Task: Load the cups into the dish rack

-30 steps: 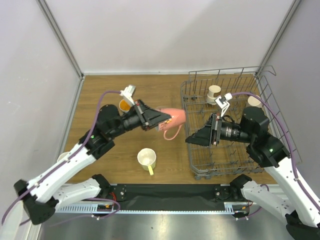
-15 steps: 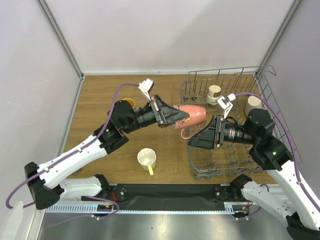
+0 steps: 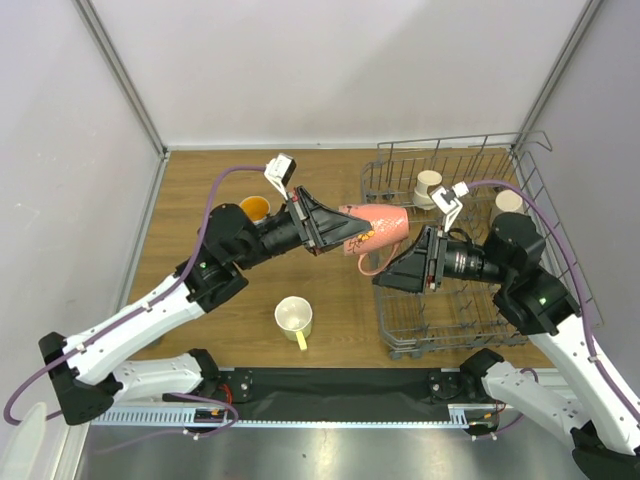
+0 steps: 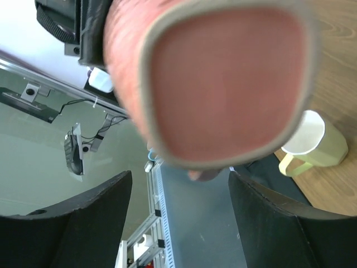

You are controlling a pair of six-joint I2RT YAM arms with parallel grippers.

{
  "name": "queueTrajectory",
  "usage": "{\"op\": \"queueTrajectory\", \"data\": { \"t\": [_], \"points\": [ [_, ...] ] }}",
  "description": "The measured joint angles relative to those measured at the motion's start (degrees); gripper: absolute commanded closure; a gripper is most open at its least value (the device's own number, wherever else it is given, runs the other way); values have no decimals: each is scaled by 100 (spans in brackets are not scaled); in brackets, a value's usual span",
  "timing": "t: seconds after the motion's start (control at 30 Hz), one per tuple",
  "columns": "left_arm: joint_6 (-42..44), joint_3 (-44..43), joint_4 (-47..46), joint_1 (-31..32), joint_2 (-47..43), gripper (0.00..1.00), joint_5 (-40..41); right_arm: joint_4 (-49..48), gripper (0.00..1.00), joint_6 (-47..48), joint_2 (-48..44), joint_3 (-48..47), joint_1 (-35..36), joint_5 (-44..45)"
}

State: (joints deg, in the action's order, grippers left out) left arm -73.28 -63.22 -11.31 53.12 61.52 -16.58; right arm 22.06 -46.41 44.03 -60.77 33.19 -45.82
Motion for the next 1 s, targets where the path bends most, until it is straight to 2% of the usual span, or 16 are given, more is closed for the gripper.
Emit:
{"op": "queueTrajectory", "data": {
  "t": [0.13, 0.27, 0.37, 0.4, 0.47, 0.5, 0.53, 0.57, 0.6, 0.63, 0.67, 0.73, 0.83, 1.0],
  "points": [
    [-153, 42, -107, 2, -87, 100, 4, -275, 28, -52, 157, -4, 0, 0],
    [-481, 435, -656, 15, -146, 100, 26, -592, 34, -184, 400, -35, 0, 13],
    [-730, 752, -1021, 42, -155, 100, 114, -765, 49, -391, 459, -11, -15, 90],
    [-793, 787, -1102, 39, -155, 100, 153, -820, 67, -433, 459, -2, -17, 109],
    [-914, 804, -1237, 24, -177, 100, 225, -1001, 92, -542, 437, -2, -13, 188],
    [-925, 804, -1294, 37, -184, 95, 240, -1071, 100, -564, 426, -2, -13, 221],
    [-927, 804, -1318, 42, -192, 83, 245, -1113, 100, -586, 417, -2, 2, 273],
    [-925, 804, -1325, 39, -195, 52, 260, -1123, 100, -590, 415, -2, 4, 310],
    [-883, 804, -1314, 39, -197, 37, 282, -1102, 100, -564, 417, -11, 17, 365],
    [-901, 804, -1274, 39, -205, 26, 267, -1047, 100, -520, 420, -22, 22, 472],
    [-876, 804, -1165, 37, -240, 7, 238, -898, 100, -442, 433, -35, 22, 632],
    [-807, 793, -798, 0, -365, 1, 234, -638, 100, -221, 479, -107, 24, 887],
    [-557, 772, 118, -269, -756, 0, 289, 72, 100, 101, 629, -372, 37, 1331],
    [-212, 501, 2426, -942, -1639, 0, 573, 1038, 100, 879, 850, -894, -101, 2579]
  ]
}}
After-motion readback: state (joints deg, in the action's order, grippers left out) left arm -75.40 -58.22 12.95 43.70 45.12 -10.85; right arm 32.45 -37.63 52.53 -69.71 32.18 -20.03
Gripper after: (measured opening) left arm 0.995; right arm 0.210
